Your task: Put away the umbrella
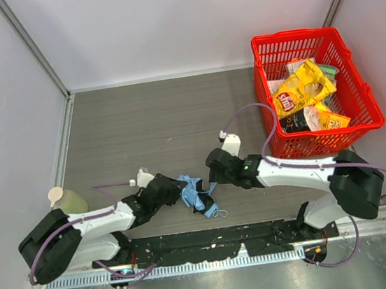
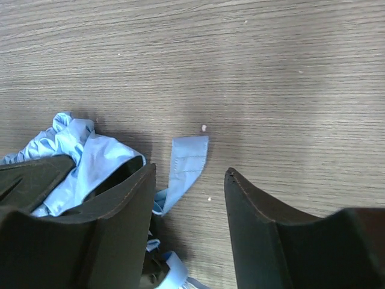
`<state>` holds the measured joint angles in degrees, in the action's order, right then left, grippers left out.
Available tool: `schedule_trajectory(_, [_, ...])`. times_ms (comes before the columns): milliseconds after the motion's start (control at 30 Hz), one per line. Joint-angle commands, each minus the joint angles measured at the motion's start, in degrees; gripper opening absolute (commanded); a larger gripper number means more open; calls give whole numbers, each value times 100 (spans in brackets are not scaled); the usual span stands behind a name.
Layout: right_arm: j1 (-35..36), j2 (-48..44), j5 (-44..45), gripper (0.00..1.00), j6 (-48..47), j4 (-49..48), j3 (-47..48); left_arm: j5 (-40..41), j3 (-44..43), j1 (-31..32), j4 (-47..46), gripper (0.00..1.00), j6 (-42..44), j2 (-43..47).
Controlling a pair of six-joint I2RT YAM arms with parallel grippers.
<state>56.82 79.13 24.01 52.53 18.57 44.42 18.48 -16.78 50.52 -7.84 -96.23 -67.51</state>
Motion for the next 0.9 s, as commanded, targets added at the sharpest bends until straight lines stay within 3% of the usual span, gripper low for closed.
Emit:
schedule_trajectory(0, [172, 549, 297, 56, 767, 366, 716, 262, 175, 19, 924, 0, 201, -114])
schedule_trajectory(133, [207, 1086, 253, 57, 776, 516, 919, 253, 201, 10, 863, 0, 183, -114])
schedule_trajectory(467, [207, 1543, 517, 45, 697, 622, 849, 288, 8, 10, 1380, 0, 95, 0])
schedule_trajectory(633, [216, 1492, 420, 29, 872, 561, 630, 314, -185, 10, 1820, 0, -19, 18])
schedule_trajectory(833, [216, 939, 534, 1, 776, -289, 86, 314, -379, 10, 2066, 0, -37, -113])
schedule_trajectory(867, [216, 850, 587, 1, 645, -431, -29, 305, -440, 10, 2136, 0, 16, -149])
